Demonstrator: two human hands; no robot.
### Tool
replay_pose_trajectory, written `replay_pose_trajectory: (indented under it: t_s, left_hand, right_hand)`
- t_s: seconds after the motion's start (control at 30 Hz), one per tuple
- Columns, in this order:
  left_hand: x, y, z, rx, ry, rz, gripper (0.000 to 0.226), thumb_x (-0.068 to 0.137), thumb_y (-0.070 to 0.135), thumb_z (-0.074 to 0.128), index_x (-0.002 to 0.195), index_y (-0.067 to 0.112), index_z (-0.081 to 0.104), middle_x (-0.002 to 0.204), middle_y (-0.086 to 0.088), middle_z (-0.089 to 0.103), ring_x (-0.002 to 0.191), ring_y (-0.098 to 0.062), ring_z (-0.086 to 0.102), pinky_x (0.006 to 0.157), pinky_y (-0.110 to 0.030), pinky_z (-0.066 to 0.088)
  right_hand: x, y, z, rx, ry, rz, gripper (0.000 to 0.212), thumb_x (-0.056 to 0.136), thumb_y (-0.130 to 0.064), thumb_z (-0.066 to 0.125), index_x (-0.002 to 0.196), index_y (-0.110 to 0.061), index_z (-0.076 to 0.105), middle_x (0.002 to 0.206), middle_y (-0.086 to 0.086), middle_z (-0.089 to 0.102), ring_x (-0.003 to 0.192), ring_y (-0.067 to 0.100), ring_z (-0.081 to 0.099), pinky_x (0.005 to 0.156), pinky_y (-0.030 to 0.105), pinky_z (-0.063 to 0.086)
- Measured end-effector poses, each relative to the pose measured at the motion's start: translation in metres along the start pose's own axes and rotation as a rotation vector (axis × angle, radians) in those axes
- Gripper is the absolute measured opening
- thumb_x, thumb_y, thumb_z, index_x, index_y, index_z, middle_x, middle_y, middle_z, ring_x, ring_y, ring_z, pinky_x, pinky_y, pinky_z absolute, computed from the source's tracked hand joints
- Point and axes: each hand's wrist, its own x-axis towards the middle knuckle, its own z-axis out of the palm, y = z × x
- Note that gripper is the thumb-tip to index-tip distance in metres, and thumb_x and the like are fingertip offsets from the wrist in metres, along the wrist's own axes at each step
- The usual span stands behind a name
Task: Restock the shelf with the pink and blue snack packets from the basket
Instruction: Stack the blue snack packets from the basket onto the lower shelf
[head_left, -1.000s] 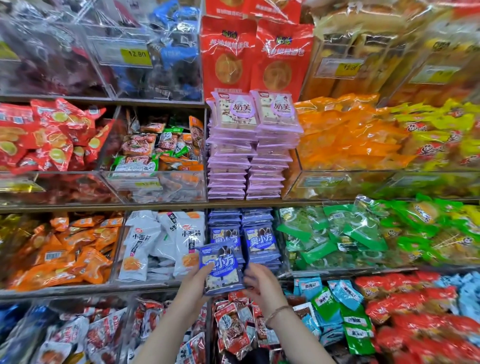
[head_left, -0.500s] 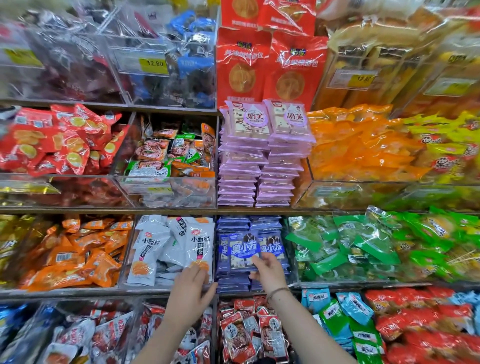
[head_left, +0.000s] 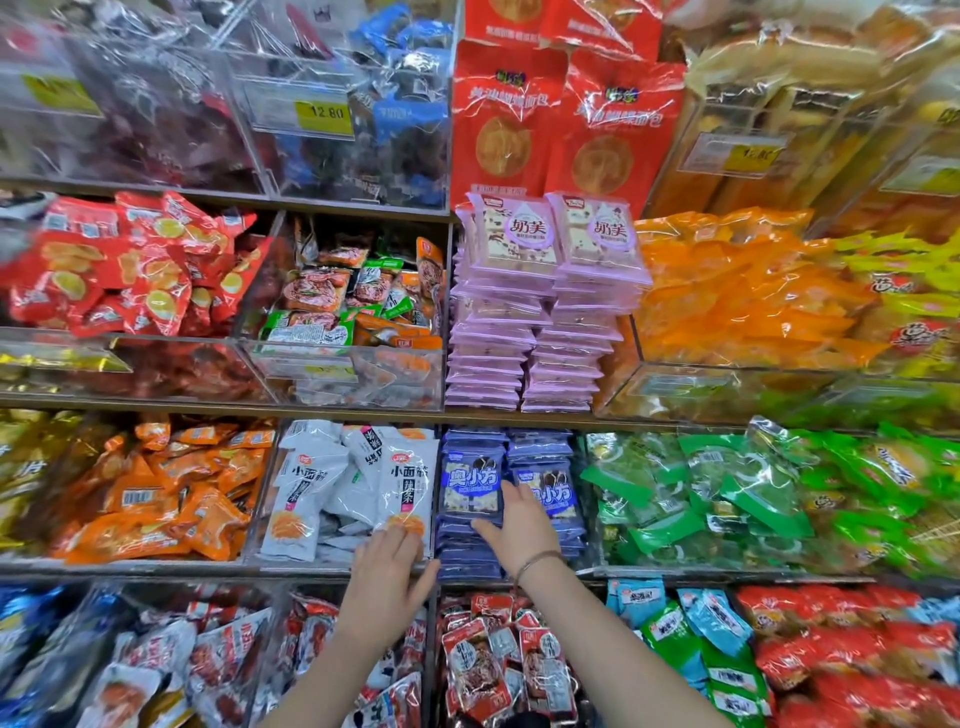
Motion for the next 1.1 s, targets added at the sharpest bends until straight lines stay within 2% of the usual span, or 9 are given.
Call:
replay_pose_trajectory:
  t_s: [0.17, 0.37, 0.47, 0.57, 0.67, 0.8, 0.9, 0.97, 1.1]
  left_hand:
    - [-0.002, 0.007, -0.011, -0.143, -0.049, -0.126, 0.016, 0.085, 0.024, 0.068, 0.089, 0.010, 0.062, 0.083, 0.001, 0.054, 0.079, -0.020, 0.052, 0.074, -0.034, 0.042]
    - [-0.029, 0.039, -0.036, -0.360, 0.081, -0.244, 0.009, 0.088, 0.024, 0.062, 0.089, 0.015, 0.062, 0.087, 0.007, 0.060, 0.084, -0.013, 0.056, 0.075, -0.032, 0.045]
    - [-0.065, 0.052, -0.034, -0.457, -0.111, -0.332, 0.007, 0.088, 0.016, 0.065, 0.086, 0.021, 0.062, 0.087, 0.009, 0.063, 0.082, -0.004, 0.058, 0.073, -0.025, 0.044]
    - [-0.109, 0.059, -0.025, -0.470, -0.394, -0.446, 0.009, 0.090, 0.015, 0.062, 0.084, 0.022, 0.061, 0.083, 0.007, 0.066, 0.077, -0.007, 0.061, 0.072, -0.027, 0.046]
    - [-0.158, 0.069, -0.012, -0.421, -0.596, -0.525, 0.016, 0.092, 0.018, 0.059, 0.077, 0.023, 0.058, 0.074, 0.006, 0.062, 0.066, -0.002, 0.055, 0.070, -0.024, 0.043]
    - [-0.216, 0.083, -0.001, -0.404, -0.780, -0.644, 0.011, 0.093, 0.018, 0.058, 0.082, 0.018, 0.060, 0.080, 0.002, 0.061, 0.075, -0.014, 0.057, 0.072, -0.021, 0.043]
    - [-0.250, 0.084, 0.000, -0.301, -0.876, -0.708, 0.010, 0.093, 0.021, 0.058, 0.085, 0.016, 0.061, 0.082, -0.001, 0.064, 0.079, -0.018, 0.059, 0.077, -0.027, 0.045]
    - [-0.266, 0.084, -0.001, -0.255, -0.920, -0.711, 0.012, 0.094, 0.021, 0.056, 0.084, 0.014, 0.060, 0.081, -0.002, 0.062, 0.080, -0.018, 0.059, 0.076, -0.027, 0.044]
    - [-0.300, 0.092, -0.001, -0.237, -0.952, -0.725, 0.018, 0.093, 0.020, 0.052, 0.077, 0.013, 0.052, 0.081, -0.005, 0.057, 0.076, -0.019, 0.056, 0.071, -0.028, 0.043]
  right_hand:
    - [-0.013, 0.006, -0.010, 0.200, -0.041, 0.014, 0.086, 0.086, -0.045, 0.060, 0.150, -0.016, 0.010, 0.157, 0.006, 0.013, 0.144, 0.022, 0.018, 0.116, 0.036, 0.024]
    - [-0.073, 0.023, -0.026, 0.455, 0.012, -0.110, 0.054, 0.092, -0.034, 0.054, 0.142, -0.018, 0.038, 0.144, -0.001, 0.038, 0.128, 0.014, 0.043, 0.107, 0.037, 0.039]
    - [-0.109, 0.045, -0.025, 0.545, -0.027, -0.067, 0.040, 0.093, -0.031, 0.054, 0.132, -0.019, 0.050, 0.128, -0.006, 0.050, 0.099, 0.000, 0.054, 0.095, 0.021, 0.046]
    - [-0.145, 0.077, -0.015, 0.569, -0.091, -0.012, 0.028, 0.093, -0.028, 0.054, 0.119, -0.020, 0.058, 0.110, -0.009, 0.060, 0.100, 0.001, 0.055, 0.078, 0.000, 0.041]
    - [-0.175, 0.114, 0.001, 0.566, -0.146, 0.048, 0.021, 0.093, -0.020, 0.055, 0.112, -0.016, 0.062, 0.099, -0.007, 0.063, 0.090, 0.002, 0.057, 0.071, -0.003, 0.038]
    - [-0.226, 0.170, 0.029, 0.506, -0.244, 0.164, 0.022, 0.091, -0.009, 0.056, 0.111, -0.009, 0.064, 0.101, 0.003, 0.068, 0.089, 0.011, 0.061, 0.072, 0.000, 0.040]
    - [-0.269, 0.214, 0.054, 0.380, -0.287, 0.249, 0.020, 0.088, -0.003, 0.058, 0.106, -0.002, 0.066, 0.102, 0.015, 0.070, 0.092, 0.021, 0.064, 0.083, 0.023, 0.045]
    - [-0.297, 0.238, 0.068, 0.339, -0.309, 0.332, 0.017, 0.087, 0.001, 0.057, 0.100, 0.005, 0.067, 0.100, 0.021, 0.069, 0.090, 0.020, 0.062, 0.082, 0.030, 0.044]
    - [-0.347, 0.268, 0.086, 0.255, -0.374, 0.432, 0.022, 0.091, -0.003, 0.052, 0.072, -0.003, 0.064, 0.076, 0.017, 0.057, 0.077, 0.019, 0.053, 0.069, 0.034, 0.037]
